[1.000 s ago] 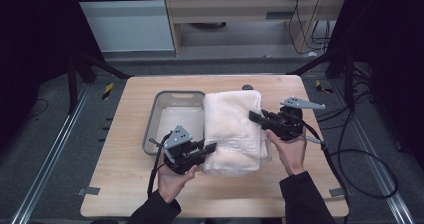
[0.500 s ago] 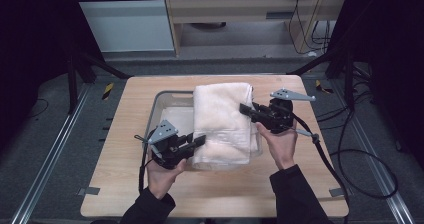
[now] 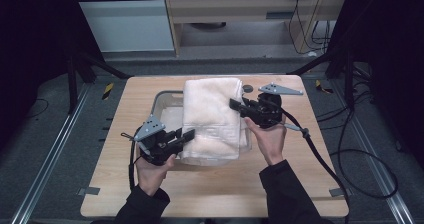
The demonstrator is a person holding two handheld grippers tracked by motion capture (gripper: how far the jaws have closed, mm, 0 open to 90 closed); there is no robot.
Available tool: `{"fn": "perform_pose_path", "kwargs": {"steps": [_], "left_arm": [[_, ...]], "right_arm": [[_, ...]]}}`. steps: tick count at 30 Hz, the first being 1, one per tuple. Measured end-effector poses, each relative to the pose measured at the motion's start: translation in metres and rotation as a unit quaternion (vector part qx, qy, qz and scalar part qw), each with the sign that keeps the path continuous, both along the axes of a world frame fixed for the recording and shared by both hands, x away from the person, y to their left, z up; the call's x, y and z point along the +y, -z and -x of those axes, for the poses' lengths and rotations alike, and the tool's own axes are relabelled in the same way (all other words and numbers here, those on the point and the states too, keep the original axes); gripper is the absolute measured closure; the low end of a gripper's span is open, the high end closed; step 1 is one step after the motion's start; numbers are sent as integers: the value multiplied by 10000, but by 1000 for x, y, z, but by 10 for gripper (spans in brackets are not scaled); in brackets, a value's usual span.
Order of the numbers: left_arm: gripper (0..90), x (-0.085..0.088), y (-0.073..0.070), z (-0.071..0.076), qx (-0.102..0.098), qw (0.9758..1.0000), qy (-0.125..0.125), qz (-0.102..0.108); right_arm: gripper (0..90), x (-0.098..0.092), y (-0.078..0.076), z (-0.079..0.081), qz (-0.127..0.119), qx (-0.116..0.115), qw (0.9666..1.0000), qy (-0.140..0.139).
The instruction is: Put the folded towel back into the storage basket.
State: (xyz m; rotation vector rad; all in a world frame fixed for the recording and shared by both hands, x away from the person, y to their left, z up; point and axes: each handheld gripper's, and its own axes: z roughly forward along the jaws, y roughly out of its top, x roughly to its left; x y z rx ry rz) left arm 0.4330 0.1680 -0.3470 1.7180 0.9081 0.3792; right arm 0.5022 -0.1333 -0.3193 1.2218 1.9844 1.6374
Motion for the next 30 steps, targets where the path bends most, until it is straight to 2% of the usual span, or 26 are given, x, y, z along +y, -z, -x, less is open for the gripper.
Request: {"fn": "perform_pose_path", "kwargs": {"steps": [11,22,30], "left_arm": [[720,17,-2,-3,12,9998,-218,33],[720,36,-9,-4,-32,9991,-375,199],[720,48,-12,-6,-63,9985,-514,164]], "right_arm": [[679,21,-3,-9,24,-13,10000,-34],[679,41,-11,-14,62,-84,9999,-76],[678,58,-14,-21,69,-74,9999,-116]]}}
